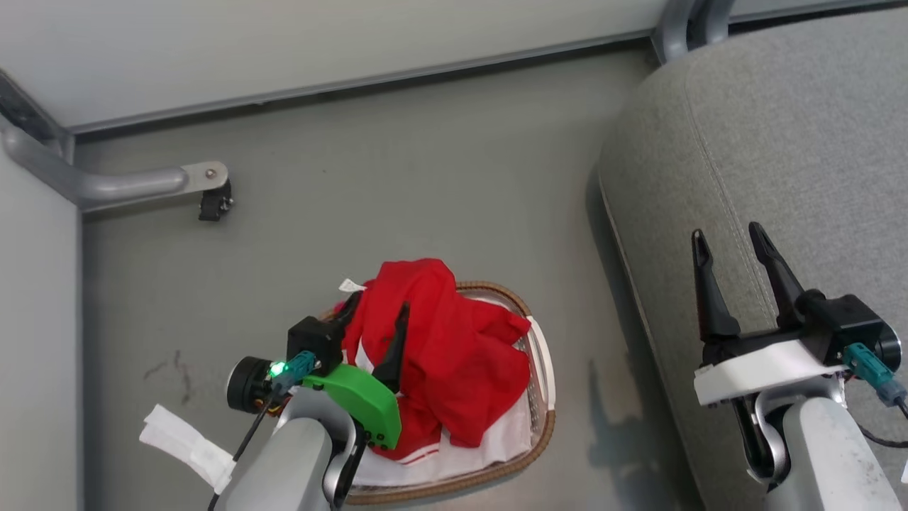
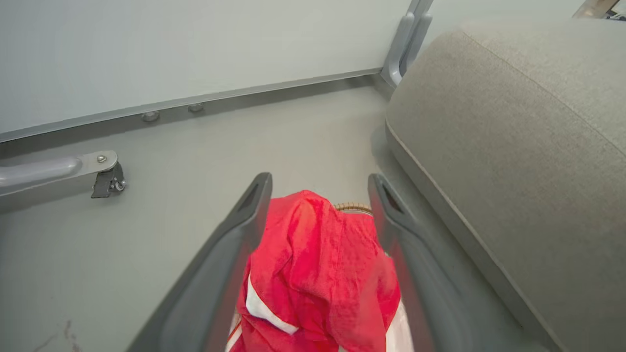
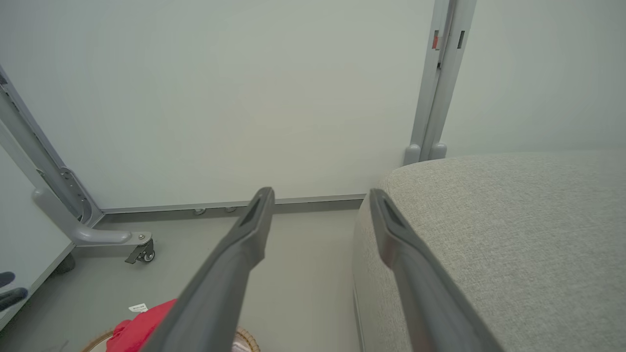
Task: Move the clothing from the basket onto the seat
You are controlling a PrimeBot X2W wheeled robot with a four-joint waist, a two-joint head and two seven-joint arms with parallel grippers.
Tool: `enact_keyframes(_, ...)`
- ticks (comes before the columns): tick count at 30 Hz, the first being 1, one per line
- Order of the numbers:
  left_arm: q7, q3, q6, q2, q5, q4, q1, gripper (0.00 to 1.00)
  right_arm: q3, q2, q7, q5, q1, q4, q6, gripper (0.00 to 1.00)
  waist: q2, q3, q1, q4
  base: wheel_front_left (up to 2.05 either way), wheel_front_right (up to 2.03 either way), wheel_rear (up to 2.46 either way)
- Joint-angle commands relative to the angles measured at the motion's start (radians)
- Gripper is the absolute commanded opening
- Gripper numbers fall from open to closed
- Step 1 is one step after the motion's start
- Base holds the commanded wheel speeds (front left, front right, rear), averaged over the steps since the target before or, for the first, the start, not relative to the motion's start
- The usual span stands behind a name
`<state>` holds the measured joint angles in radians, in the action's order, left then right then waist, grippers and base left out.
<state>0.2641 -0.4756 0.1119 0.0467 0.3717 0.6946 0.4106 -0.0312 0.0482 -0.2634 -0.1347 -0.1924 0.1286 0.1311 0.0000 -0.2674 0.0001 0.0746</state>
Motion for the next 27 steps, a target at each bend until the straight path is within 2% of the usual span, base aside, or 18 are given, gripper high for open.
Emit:
enact_keyframes(1,0.001,-0.015,0.003,0.007,-0.006,0.022,0.033,1.00,0.007,0.004,-0.002,-0.009,-0.027,-0.009,-0.001,1.00,0.0000,-0.136,-0.0001,0.096,0.00,0.00,0.00)
enact_keyframes(14,0.001,-0.225,0.018,0.008,-0.007,0.251,0.188,1.00,0.065,0.003,-0.002,-0.091,-0.132,-0.045,-0.001,1.00,0.0000,-0.321,-0.0001,0.222,0.00,0.00,0.00)
enact_keyframes(16,0.001,-0.234,0.015,0.008,-0.007,0.287,0.215,1.00,0.072,0.003,-0.002,-0.104,-0.145,-0.053,-0.001,1.00,0.0000,-0.346,-0.0001,0.237,0.00,0.00,0.00)
enact_keyframes(27,0.001,-0.220,-0.057,0.033,-0.020,0.476,0.337,1.00,0.116,0.003,-0.002,-0.175,-0.196,-0.077,-0.001,1.00,0.0000,-0.443,-0.0001,0.303,0.00,0.00,0.00)
